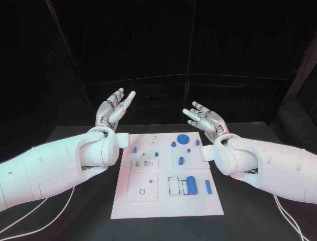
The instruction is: Assemble the parts on the task board
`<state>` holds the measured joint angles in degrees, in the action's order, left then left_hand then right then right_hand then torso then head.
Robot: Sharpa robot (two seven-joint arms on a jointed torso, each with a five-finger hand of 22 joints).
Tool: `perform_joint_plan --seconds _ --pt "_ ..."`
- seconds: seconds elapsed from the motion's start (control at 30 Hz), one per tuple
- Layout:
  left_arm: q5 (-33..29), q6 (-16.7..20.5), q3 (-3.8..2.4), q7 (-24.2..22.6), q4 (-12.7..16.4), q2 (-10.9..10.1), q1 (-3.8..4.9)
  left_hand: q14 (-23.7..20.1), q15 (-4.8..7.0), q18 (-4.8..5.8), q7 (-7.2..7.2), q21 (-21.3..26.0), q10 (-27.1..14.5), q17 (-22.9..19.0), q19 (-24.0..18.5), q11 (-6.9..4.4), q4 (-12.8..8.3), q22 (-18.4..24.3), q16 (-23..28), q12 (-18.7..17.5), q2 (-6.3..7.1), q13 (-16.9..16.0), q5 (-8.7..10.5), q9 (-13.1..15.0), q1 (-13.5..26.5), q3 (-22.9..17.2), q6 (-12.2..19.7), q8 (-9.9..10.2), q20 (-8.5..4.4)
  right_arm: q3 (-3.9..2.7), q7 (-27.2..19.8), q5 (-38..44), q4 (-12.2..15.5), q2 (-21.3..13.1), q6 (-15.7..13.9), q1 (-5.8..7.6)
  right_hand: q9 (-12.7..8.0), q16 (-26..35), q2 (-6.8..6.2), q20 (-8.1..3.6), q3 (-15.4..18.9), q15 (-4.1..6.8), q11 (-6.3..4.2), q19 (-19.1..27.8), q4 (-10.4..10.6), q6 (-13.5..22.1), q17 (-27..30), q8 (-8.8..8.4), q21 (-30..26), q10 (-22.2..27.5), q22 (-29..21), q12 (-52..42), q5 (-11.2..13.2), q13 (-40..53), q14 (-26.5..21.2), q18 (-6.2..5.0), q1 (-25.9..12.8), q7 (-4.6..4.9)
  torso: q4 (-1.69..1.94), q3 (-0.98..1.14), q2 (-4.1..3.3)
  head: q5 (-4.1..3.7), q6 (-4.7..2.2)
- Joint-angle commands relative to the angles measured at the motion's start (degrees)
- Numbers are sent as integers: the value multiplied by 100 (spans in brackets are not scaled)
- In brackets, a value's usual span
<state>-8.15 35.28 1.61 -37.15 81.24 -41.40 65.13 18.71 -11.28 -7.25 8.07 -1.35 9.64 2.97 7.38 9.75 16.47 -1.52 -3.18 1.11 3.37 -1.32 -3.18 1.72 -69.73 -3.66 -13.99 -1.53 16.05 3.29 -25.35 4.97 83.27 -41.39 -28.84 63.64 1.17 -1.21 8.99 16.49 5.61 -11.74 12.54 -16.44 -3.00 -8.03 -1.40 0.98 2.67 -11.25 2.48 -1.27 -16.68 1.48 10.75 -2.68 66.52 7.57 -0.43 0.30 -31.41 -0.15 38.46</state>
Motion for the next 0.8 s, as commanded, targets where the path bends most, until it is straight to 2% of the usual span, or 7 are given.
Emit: perform_joint_plan --seconds 0.03,0.17,0.3,0.37,0.43,0.53,0.8 --pt "-177 -294 -4 -374 -2 8 9 130 -29 -126 459 -46 123 25 25 116 35 -14 -68 49 -15 -24 -22 9 -125 -12 -79 -28 67 23 211 412 -71 35 894 47 99 -236 27 5 -173 -205 213 -1151 -546 -815 -116 158 394 -1101 197 -194 190 104 1183 -287 783 891 -2 1 0 1 1" --pt "-177 -294 -4 -374 -2 8 9 532 -131 -105 657 -158 669 92 308 352 21 -79 -232 156 -72 -80 -16 30 -183 -5 -289 -58 88 39 237 453 -103 51 1000 65 212 -617 17 -8 -344 -114 187 -2266 -909 -1818 -240 386 884 -2572 408 -522 385 222 2745 -517 1157 896 -2 1 0 1 1" --pt "-210 -628 2 -202 18 -199 9 1887 -241 13 751 -662 2054 282 1570 545 -62 -344 -682 495 -157 -205 -6 122 -442 4 -1198 -240 76 35 71 1591 -365 -58 528 79 306 -845 21 -30 -447 102 9 -2761 -1170 -3019 -261 625 1167 -3744 485 -766 544 248 3841 -728 1299 776 6 -13 -51 -14 -27" --pt "-184 -673 2 -188 85 -265 10 2562 -90 -121 750 -1151 3199 359 2752 412 -165 -573 -919 775 -203 -286 -2 171 -602 36 -1788 -361 60 34 91 1891 -427 -71 491 128 329 -906 9 -94 -483 228 -99 -3048 -1291 -3670 -248 718 1347 -4097 544 -787 477 215 4238 -773 1287 701 16 -19 -83 -13 -44" --pt "-149 -692 3 -177 174 -334 11 2935 22 -233 711 -1304 3607 374 3140 334 -254 -618 -1001 842 -235 -273 -3 182 -695 79 -2129 -406 49 34 118 2189 -460 -90 472 181 321 -926 -20 -171 -501 299 -145 -3203 -1345 -3990 -240 734 1456 -4295 581 -767 306 206 4482 -786 1252 656 16 -22 -117 -8 -69" --pt "-57 -752 3 -140 340 -443 11 3481 166 -336 642 -1439 4138 385 3602 198 -451 -639 -1089 944 -281 -255 -4 260 -855 136 -3247 -644 -4 33 196 2731 -507 -114 472 280 284 -944 -76 -320 -556 436 -243 -3466 -1361 -4284 -238 704 1681 -4616 670 -696 255 197 4902 -775 1212 581 19 -30 -178 -19 -86" --pt "220 -913 3 9 804 -725 16 4232 386 -332 483 -1484 4939 448 4239 -1 -789 -578 -990 872 -425 -238 -5 211 -1008 243 -3986 -710 -200 32 790 4470 -635 -102 571 609 265 -1029 -237 -662 -755 769 -489 -3904 -1363 -4821 -355 604 2428 -5435 1058 -540 267 210 5940 -770 1189 396 16 -73 -385 -37 -171"
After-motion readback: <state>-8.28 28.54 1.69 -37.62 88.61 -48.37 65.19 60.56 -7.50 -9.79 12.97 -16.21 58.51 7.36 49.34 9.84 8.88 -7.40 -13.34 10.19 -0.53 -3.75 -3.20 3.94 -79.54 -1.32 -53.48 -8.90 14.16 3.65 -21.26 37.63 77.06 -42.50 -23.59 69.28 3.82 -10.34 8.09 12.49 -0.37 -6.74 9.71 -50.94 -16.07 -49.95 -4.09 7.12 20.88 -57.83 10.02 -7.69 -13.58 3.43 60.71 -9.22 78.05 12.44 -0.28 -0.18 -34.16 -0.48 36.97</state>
